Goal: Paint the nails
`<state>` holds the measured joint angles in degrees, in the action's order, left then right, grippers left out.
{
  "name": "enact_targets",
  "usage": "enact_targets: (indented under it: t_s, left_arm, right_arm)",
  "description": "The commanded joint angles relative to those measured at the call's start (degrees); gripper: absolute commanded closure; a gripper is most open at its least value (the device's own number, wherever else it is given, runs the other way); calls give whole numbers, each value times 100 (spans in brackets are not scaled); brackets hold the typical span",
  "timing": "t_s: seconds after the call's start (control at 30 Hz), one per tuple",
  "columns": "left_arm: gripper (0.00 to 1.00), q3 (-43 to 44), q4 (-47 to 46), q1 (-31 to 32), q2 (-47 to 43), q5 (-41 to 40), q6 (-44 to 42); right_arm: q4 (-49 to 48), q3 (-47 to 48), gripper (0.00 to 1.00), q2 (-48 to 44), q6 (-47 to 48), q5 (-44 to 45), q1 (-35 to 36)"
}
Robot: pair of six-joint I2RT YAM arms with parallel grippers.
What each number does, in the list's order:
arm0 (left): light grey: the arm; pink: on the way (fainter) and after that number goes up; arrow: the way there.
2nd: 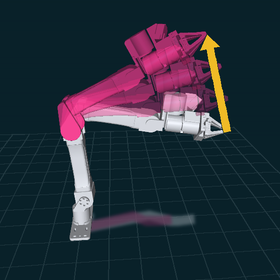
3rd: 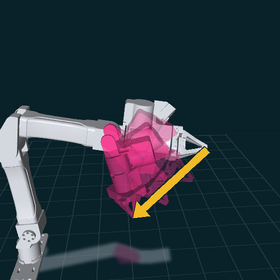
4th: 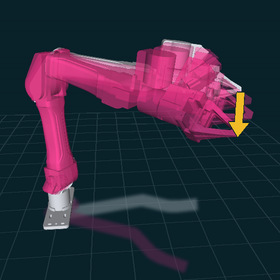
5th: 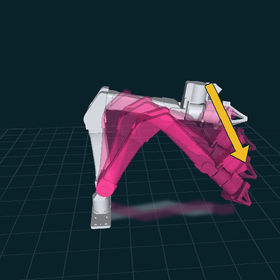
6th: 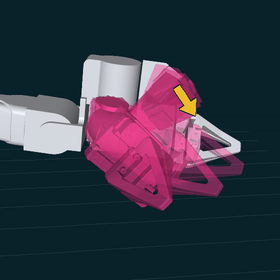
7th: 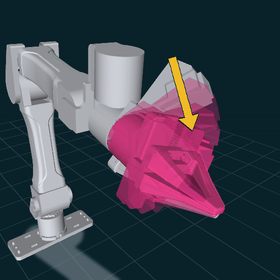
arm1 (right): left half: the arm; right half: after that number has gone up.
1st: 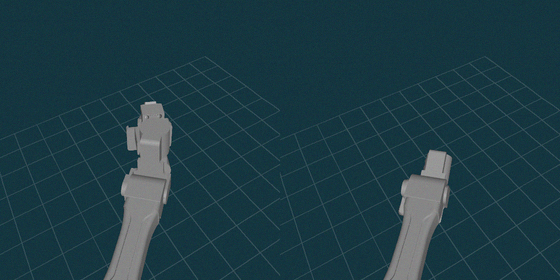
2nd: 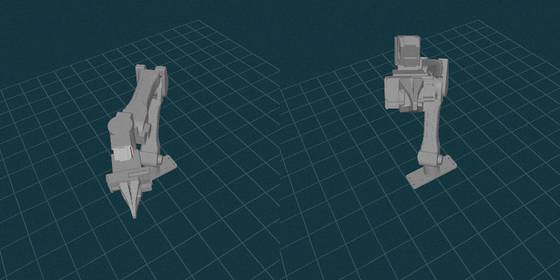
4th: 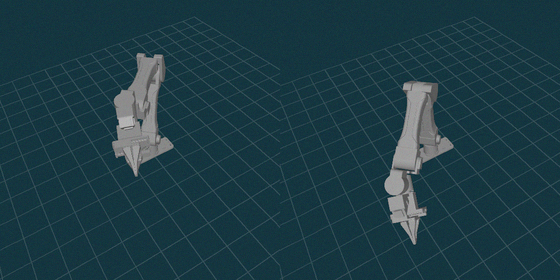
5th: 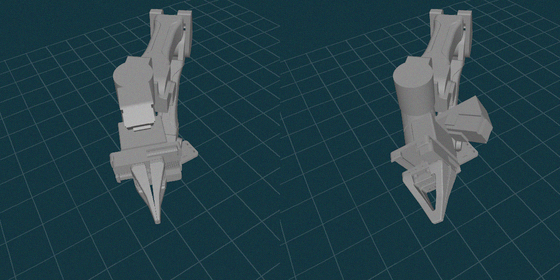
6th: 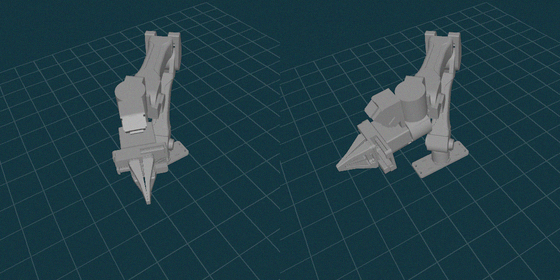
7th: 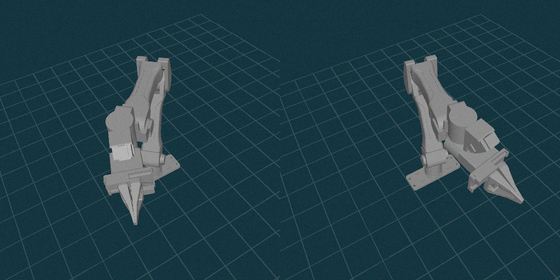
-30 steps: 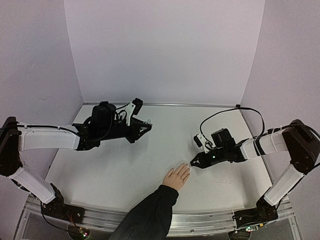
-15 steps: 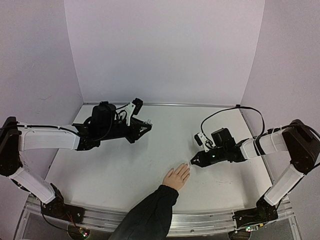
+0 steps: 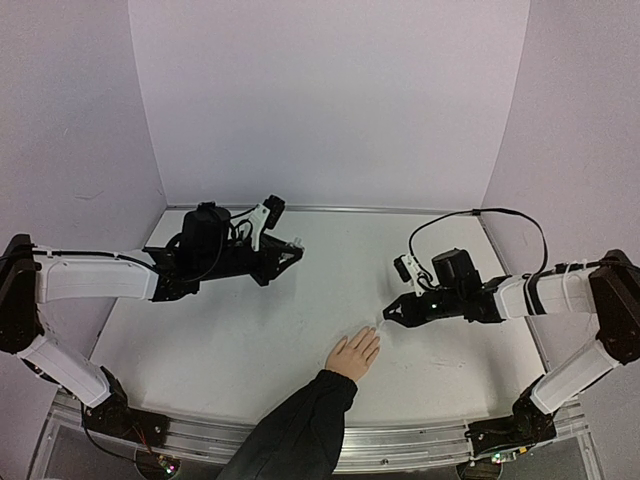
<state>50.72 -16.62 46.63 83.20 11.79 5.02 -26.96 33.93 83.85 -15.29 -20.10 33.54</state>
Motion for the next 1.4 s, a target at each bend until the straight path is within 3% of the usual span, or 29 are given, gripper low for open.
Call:
enact_targets:
  t_s: [0.0,1.37]
  left_arm:
    - [100,-9,-386,30,-277,-21,94]
    - [100,70,-386,30,-112,-4,51]
  right_arm:
    - [233,-69,100,9,26,-203,35]
    - [-87,78,100,528,80,-463,58]
